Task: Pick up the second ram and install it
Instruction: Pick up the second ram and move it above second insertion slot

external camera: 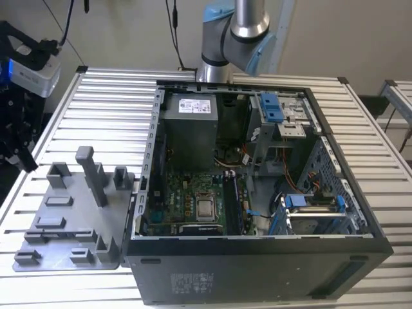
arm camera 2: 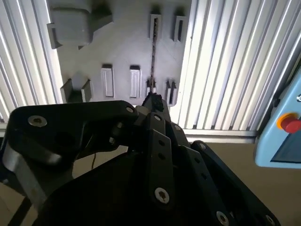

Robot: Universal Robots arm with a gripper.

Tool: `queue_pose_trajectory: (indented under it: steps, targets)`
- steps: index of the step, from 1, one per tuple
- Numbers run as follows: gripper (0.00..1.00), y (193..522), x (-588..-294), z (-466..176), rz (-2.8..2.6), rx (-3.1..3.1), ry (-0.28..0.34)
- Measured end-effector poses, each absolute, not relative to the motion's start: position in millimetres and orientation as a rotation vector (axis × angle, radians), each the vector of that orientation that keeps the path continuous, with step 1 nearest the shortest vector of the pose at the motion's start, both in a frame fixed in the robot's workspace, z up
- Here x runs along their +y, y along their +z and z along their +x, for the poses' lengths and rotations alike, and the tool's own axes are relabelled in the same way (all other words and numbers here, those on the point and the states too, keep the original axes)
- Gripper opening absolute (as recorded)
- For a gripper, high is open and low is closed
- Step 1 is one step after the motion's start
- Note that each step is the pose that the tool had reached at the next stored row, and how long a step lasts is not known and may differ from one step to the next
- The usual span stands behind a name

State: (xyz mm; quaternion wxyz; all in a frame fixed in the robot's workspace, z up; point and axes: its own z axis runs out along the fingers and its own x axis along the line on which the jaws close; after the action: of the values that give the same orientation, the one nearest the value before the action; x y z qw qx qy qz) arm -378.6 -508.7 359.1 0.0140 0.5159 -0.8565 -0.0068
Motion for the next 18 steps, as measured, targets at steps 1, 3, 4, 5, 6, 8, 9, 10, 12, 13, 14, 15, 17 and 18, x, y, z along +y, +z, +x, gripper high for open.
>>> queue_pose_trajectory:
  steps: [1, 3, 4, 5, 6, 8, 9, 10, 12, 13, 14, 15, 17, 18]
  targets:
    - [0.11, 358.7, -508.7, -378.6, 1.63, -2.652, -0.021]
    - [0.11, 357.7, -508.7, -378.6, 1.678, -2.622, -0.02]
    - [0.11, 357.2, -508.7, -378.6, 1.702, -2.607, -0.02]
    - [0.11, 356.8, -508.6, -378.6, 1.724, -2.592, -0.019]
    - [0.11, 356.4, -508.6, -378.6, 1.744, -2.578, -0.019]
    - [0.11, 355.4, -508.4, -378.6, 1.782, -2.552, -0.018]
    - [0.11, 354.8, -508.2, -378.7, 1.799, -2.54, -0.018]
    - [0.11, 354.3, -508.1, -378.7, 1.816, -2.528, -0.018]
    - [0.11, 353.4, -507.9, -378.6, 1.844, -2.507, -0.017]
    - [0.11, 352.9, -507.8, -378.6, 1.858, -2.497, -0.017]
    - [0.11, 352.6, -507.7, -378.6, 1.871, -2.487, -0.017]
    - [0.11, 352.2, -507.7, -378.6, 1.882, -2.479, -0.016]
    - [0.11, 351.4, -507.6, -378.6, 1.904, -2.461, -0.016]
    - [0.11, 351.2, -507.6, -378.6, 1.913, -2.454, -0.016]
